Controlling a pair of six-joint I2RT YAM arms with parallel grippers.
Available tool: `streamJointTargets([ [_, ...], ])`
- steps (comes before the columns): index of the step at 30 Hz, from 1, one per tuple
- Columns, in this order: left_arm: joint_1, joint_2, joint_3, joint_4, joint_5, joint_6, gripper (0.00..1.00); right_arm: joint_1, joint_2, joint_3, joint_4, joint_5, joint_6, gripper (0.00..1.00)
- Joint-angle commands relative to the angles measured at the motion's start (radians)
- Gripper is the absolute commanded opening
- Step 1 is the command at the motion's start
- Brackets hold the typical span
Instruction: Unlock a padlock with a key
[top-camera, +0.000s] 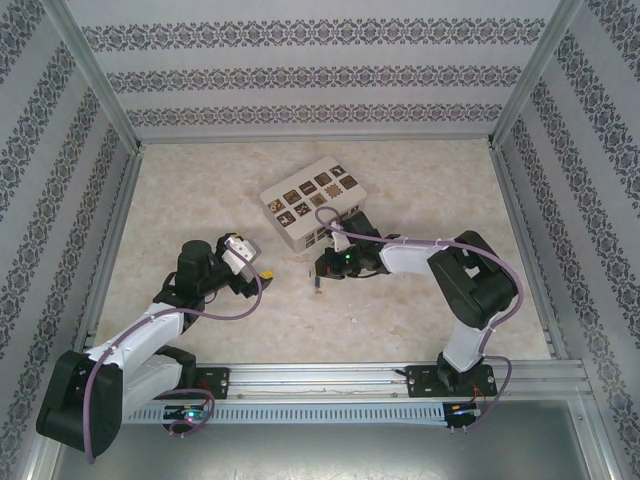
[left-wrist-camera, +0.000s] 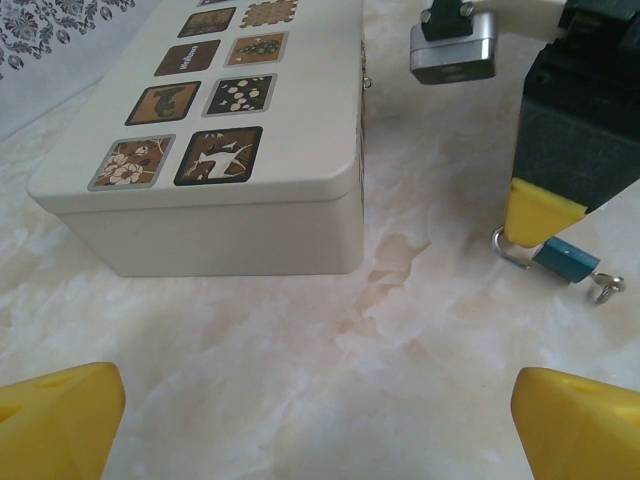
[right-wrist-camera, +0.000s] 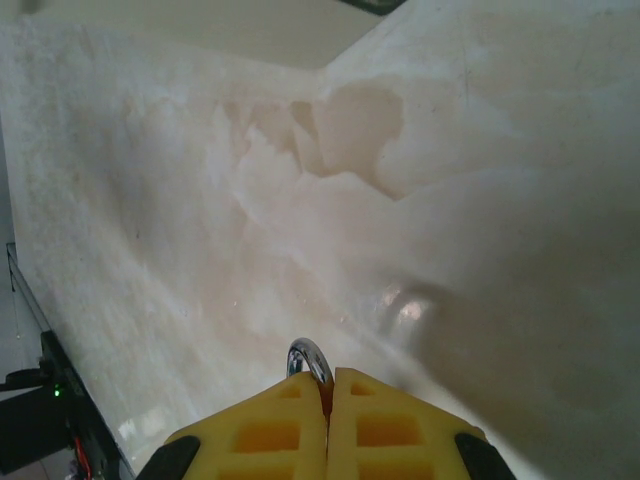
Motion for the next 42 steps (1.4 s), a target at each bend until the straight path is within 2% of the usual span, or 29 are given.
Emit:
streamJointTargets([
  [1, 0.004, -0.017, 0.03, -0.007, 0.017, 0.02, 0.99, -0.004, 0.033, 0.026, 0.054, -0.002, 0.039, 0.0],
  [11, 0.005, -0.018, 0.026, -0.002, 0.019, 0.014, 0.99, -0.022, 0.067, 0.024, 0.06, 0.048, 0.058, 0.04],
  [21, 0.004, -0.017, 0.022, 0.008, 0.017, 0.006, 0.99, -0.025, 0.078, 0.06, 0.024, 0.082, 0.055, 0.19],
  [25, 0.004, -0.017, 0.022, 0.012, 0.017, 0.005, 0.99, -0.026, 0.063, 0.063, 0.004, 0.101, 0.046, 0.22],
  [34, 0.005, -0.029, 0.022, 0.001, 0.016, 0.018, 0.99, -0.033, -0.02, 0.021, 0.003, 0.143, 0.019, 0.27],
  [42, 0.003, -0.028, 0.024, -0.011, 0.015, 0.027, 0.99, -0.067, -0.168, -0.025, -0.051, 0.203, -0.036, 0.27],
])
